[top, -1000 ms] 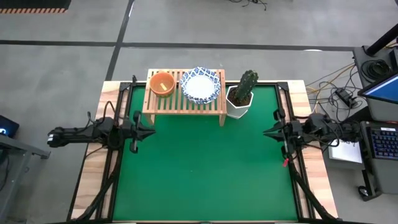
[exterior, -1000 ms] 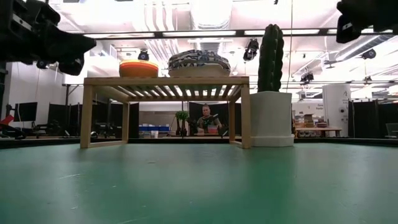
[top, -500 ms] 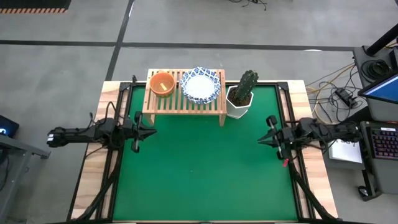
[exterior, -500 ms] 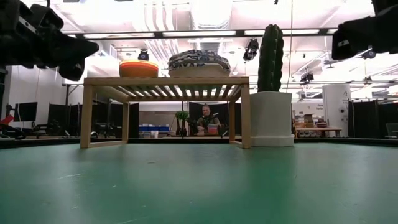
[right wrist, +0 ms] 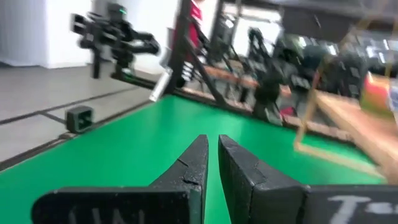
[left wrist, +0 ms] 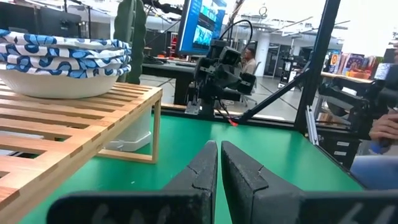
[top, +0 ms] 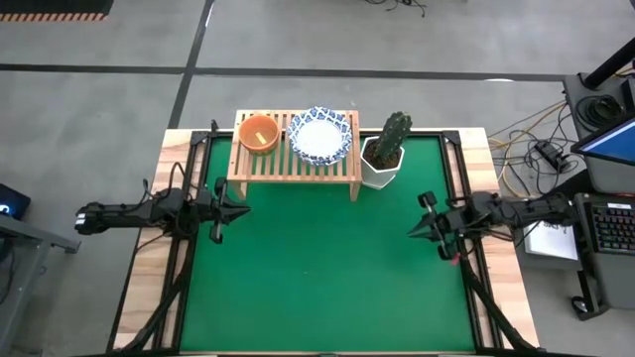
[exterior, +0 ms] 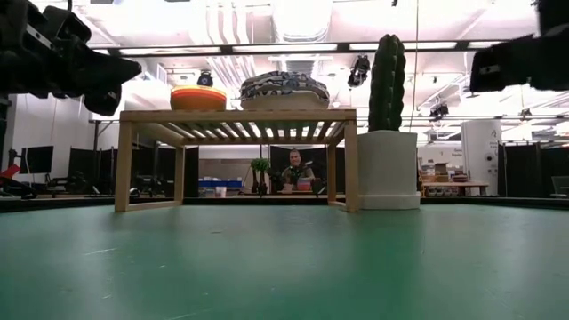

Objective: Place and stack bowls onto a shelf
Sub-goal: Return to Home Position

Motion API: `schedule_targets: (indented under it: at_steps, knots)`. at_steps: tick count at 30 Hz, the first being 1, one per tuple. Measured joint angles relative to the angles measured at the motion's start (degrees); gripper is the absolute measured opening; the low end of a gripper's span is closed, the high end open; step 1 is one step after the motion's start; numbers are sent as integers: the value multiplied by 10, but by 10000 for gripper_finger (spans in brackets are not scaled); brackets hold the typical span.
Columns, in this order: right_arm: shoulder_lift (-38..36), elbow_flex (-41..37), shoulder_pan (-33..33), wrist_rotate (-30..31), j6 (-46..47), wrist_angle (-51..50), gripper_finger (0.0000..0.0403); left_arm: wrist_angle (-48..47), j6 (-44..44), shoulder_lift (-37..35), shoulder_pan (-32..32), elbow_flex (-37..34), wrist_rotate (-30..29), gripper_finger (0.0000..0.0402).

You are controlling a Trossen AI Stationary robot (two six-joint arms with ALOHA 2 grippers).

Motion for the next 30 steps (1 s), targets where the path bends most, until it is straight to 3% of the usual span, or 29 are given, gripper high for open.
schedule_targets:
  at_steps: [4,9,30]
  knots:
    - [24,0,0,42,53,-5,29,0,0,1,0,0,0,4]
    - [45,0,0,49,95,-6,29,1,0,4,0,0,0,4]
    - [57,-1,0,49,97,-6,29,1,0,9,0,0,0,4]
